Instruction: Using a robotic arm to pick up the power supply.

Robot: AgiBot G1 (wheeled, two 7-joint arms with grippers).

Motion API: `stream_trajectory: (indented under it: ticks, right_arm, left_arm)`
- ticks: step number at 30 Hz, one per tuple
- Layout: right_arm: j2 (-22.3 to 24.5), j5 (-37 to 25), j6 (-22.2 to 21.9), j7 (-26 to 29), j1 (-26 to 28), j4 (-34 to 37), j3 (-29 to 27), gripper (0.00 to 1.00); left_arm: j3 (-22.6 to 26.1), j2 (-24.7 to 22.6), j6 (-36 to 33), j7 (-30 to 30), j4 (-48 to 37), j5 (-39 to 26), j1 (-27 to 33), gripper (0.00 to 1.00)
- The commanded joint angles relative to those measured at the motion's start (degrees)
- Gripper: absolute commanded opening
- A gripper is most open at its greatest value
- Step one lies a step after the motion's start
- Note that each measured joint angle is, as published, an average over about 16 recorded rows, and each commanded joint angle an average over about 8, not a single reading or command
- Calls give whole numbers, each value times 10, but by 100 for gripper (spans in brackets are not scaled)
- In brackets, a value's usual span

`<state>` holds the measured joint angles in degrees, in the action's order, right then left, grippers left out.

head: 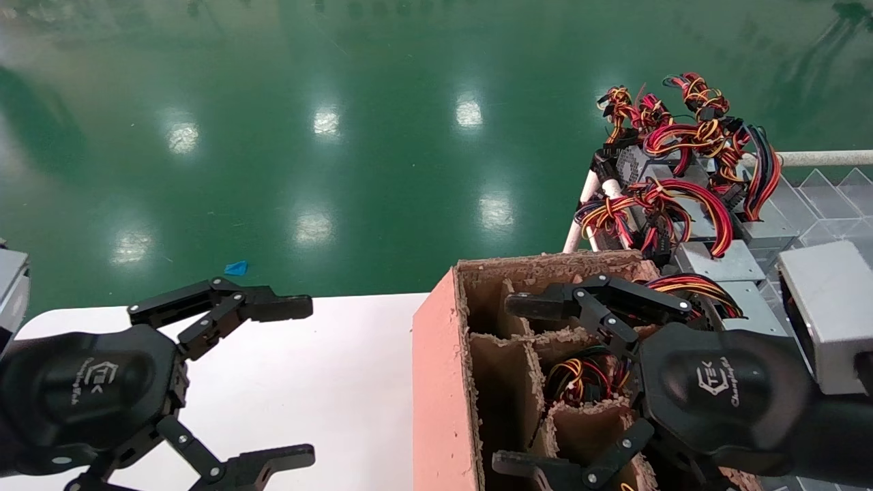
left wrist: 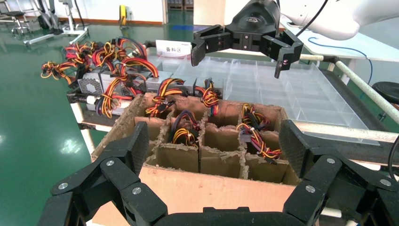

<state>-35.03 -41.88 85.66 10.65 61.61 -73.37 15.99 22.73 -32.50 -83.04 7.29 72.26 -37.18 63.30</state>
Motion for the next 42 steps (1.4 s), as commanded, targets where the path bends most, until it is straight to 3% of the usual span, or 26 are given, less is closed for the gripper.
stream_trajectory:
  ticks: [1, 42]
  right_arm:
    - [0, 0, 0, 0, 0, 0, 0, 100]
    - [0, 0, 0, 0, 0, 0, 0, 100]
  left_arm:
    - [0, 0, 0, 0, 0, 0, 0, 100]
    - [0, 0, 0, 0, 0, 0, 0, 100]
